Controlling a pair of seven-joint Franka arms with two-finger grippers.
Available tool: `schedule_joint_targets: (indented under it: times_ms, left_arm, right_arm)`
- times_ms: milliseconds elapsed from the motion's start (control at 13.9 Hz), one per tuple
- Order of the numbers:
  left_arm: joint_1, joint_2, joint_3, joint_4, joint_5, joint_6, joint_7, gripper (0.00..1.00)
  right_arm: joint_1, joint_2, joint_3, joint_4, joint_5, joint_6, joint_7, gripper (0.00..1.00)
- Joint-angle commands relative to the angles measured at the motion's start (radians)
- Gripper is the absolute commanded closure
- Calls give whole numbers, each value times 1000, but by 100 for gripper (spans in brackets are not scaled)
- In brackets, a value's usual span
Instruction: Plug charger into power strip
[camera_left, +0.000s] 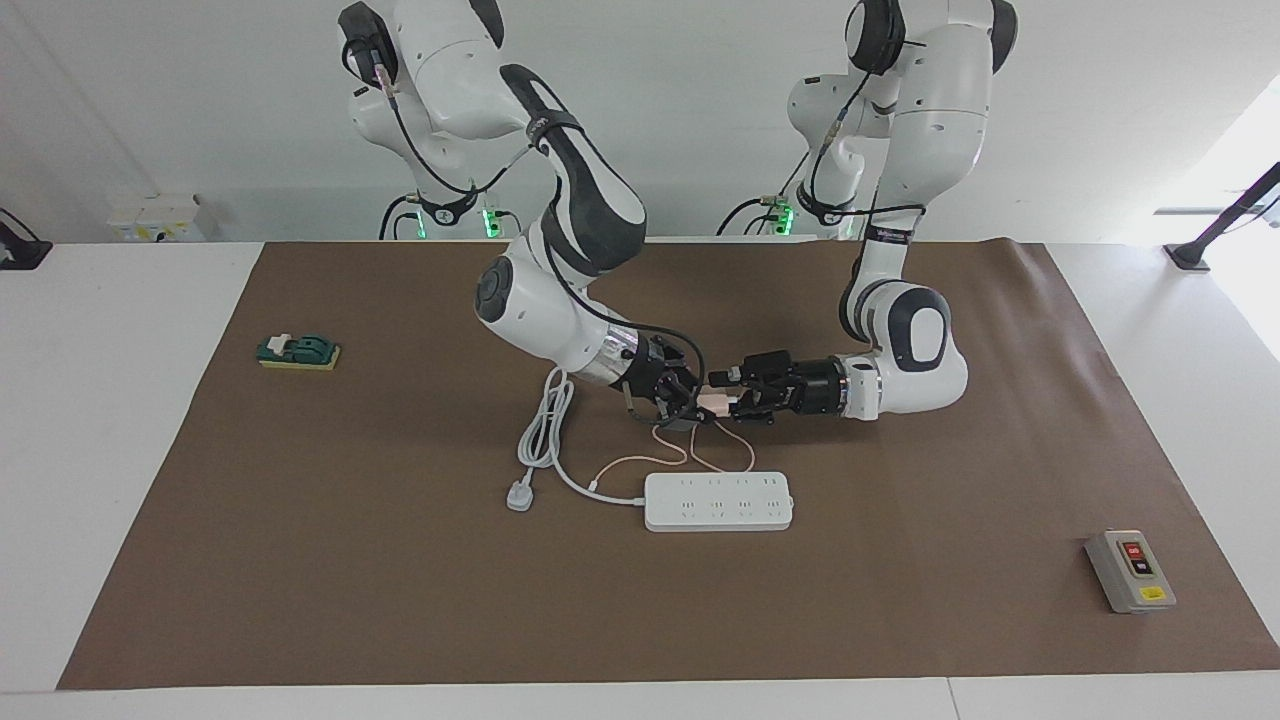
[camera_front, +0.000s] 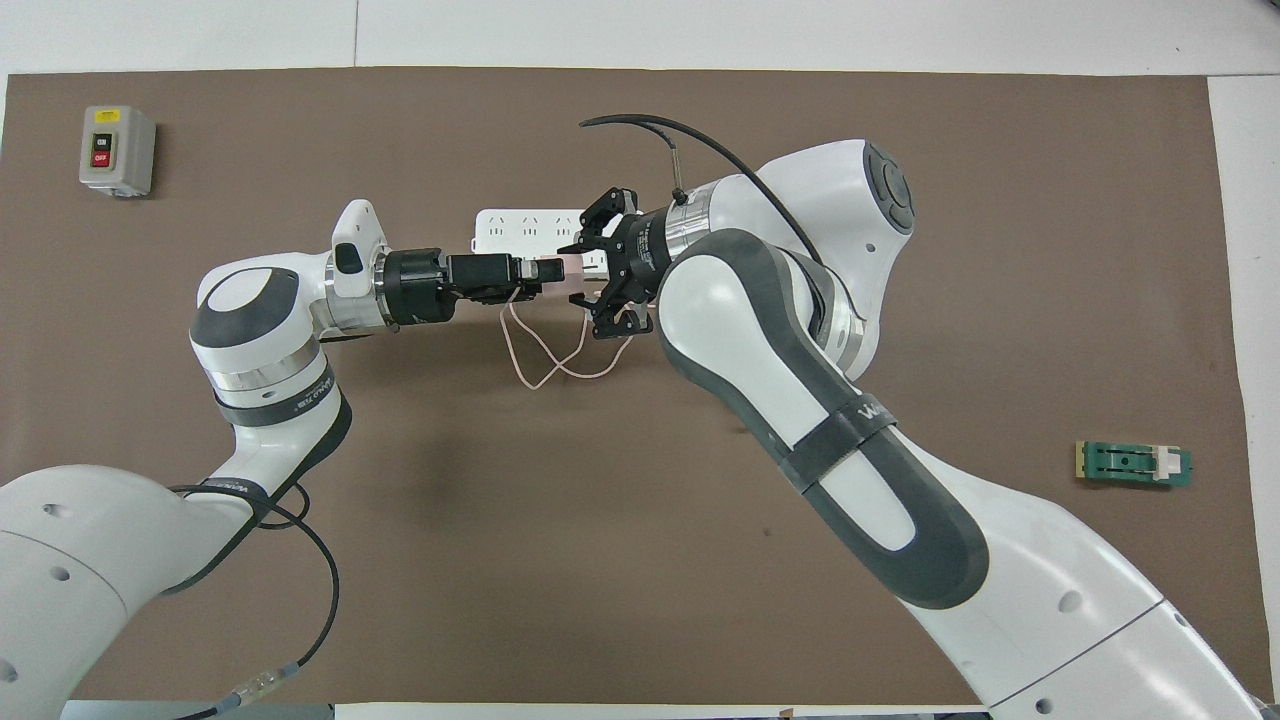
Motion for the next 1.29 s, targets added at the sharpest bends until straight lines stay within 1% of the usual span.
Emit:
schedule_joint_targets:
  times_ms: [0, 216, 287, 359, 431, 647, 790, 934, 1006, 1078, 1222]
  left_arm:
    - [-5, -26, 3, -18, -6, -17, -7, 100]
    - [-8, -54, 8, -18, -3, -3, -10, 100]
    - [-8, -54, 8, -18, -3, 1, -12, 100]
    - [-8, -54, 8, -18, -2, 3, -12, 100]
    - [-8, -54, 8, -19, -3, 1, -12, 100]
    - [-8, -54, 8, -19, -2, 1, -12, 100]
    - [-8, -54, 9, -21, 0, 3, -13, 100]
    - [-4, -66, 9, -16, 64, 26, -26, 100]
    - [1, -83, 11, -15, 105, 59, -50, 100]
    - [4, -115, 11, -16, 162, 96, -96, 100]
    - [11, -181, 16, -19, 314, 144, -206, 100]
  right_arm:
    - [-3, 12, 3, 10, 13, 10, 10, 100]
    - [-3, 12, 3, 10, 11, 10, 12, 100]
    - [-7, 11, 3, 10, 4, 10, 12, 70]
    - [-3, 11, 3, 10, 2, 4, 18, 1]
    - [-9, 11, 3, 16, 7, 0, 21, 0]
    - [-21, 9, -8, 32, 8, -13, 56, 0]
    - [-53, 2, -10, 33, 1, -37, 62, 0]
    - [-93, -11, -14, 42, -6, -78, 62, 0]
    - [-117, -27, -20, 42, -15, -106, 62, 0]
    - [-142, -44, -22, 42, -48, -130, 62, 0]
    - [-177, -81, -20, 41, -137, -175, 59, 0]
